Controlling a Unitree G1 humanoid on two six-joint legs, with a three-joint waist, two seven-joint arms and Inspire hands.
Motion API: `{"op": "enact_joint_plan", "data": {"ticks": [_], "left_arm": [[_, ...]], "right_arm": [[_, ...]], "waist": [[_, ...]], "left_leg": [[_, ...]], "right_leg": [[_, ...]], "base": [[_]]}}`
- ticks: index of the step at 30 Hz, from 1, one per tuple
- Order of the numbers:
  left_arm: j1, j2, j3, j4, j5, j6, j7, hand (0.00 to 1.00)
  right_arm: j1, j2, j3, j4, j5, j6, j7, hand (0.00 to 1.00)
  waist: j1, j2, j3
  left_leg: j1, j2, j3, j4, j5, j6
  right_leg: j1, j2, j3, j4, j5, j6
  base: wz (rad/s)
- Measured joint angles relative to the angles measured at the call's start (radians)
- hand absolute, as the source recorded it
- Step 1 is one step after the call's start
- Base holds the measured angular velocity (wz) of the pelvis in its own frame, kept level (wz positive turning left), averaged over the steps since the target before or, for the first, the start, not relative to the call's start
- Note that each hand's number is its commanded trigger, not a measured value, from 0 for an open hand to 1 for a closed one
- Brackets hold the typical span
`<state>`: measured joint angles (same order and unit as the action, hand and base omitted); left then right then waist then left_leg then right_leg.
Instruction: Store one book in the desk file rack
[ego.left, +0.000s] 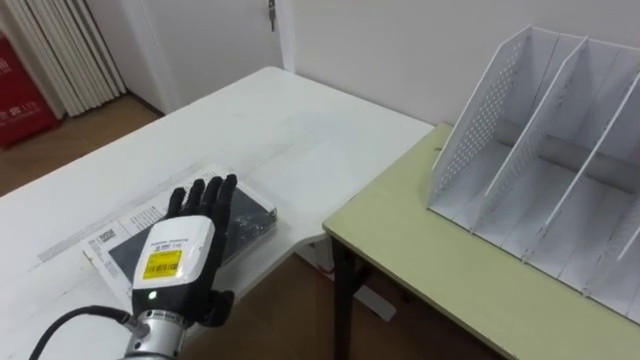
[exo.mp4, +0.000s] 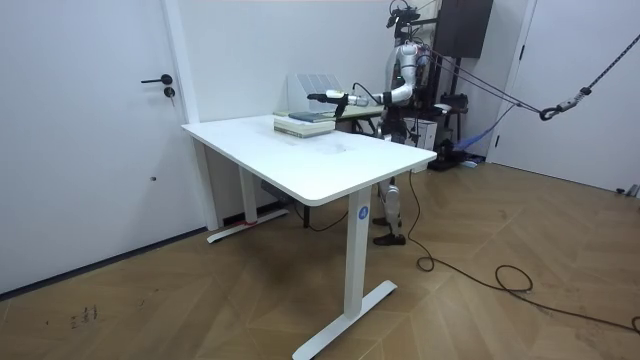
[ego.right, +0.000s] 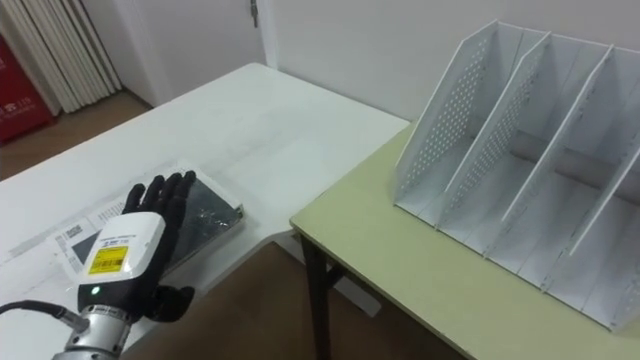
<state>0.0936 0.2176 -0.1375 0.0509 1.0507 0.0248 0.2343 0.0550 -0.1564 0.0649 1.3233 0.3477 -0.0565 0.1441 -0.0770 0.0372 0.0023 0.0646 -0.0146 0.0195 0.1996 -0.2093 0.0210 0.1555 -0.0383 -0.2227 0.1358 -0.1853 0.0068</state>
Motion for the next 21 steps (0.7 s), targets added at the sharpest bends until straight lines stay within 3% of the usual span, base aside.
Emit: {"op": "enact_joint_plan", "data": {"ticks": [6, 11, 21], "left_arm": [[0.006, -0.001, 0.018, 0.044, 0.002, 0.022, -0.013, 0.0], [0.019, -0.001, 0.048, 0.042, 0.0, 0.044, -0.032, 0.0], [0.02, -0.001, 0.048, 0.047, 0.0, 0.065, -0.061, 0.0]], "right_arm": [[-0.002, -0.004, -0.011, -0.016, -0.013, 0.036, 0.01, 0.0], [-0.001, -0.004, -0.02, -0.016, -0.038, 0.04, 0.01, 0.0], [-0.002, -0.01, -0.05, -0.026, -0.067, 0.07, 0.009, 0.0]], "waist": [[0.003, -0.003, -0.0037], [0.007, -0.008, -0.0101], [0.006, -0.01, -0.0102]], "left_leg": [[-0.006, 0.0, 0.002, 0.006, 0.0, 0.0], [-0.005, -0.002, 0.002, 0.006, 0.0, 0.0], [-0.004, -0.002, 0.002, 0.003, 0.001, 0.0]], "right_leg": [[-0.007, 0.0, 0.001, 0.0, 0.0, 0.0], [-0.013, -0.002, 0.003, -0.001, 0.0, 0.0], [-0.013, -0.002, 0.003, -0.003, -0.001, -0.001]], "base": [[-0.01], [-0.01], [0.0]]}}
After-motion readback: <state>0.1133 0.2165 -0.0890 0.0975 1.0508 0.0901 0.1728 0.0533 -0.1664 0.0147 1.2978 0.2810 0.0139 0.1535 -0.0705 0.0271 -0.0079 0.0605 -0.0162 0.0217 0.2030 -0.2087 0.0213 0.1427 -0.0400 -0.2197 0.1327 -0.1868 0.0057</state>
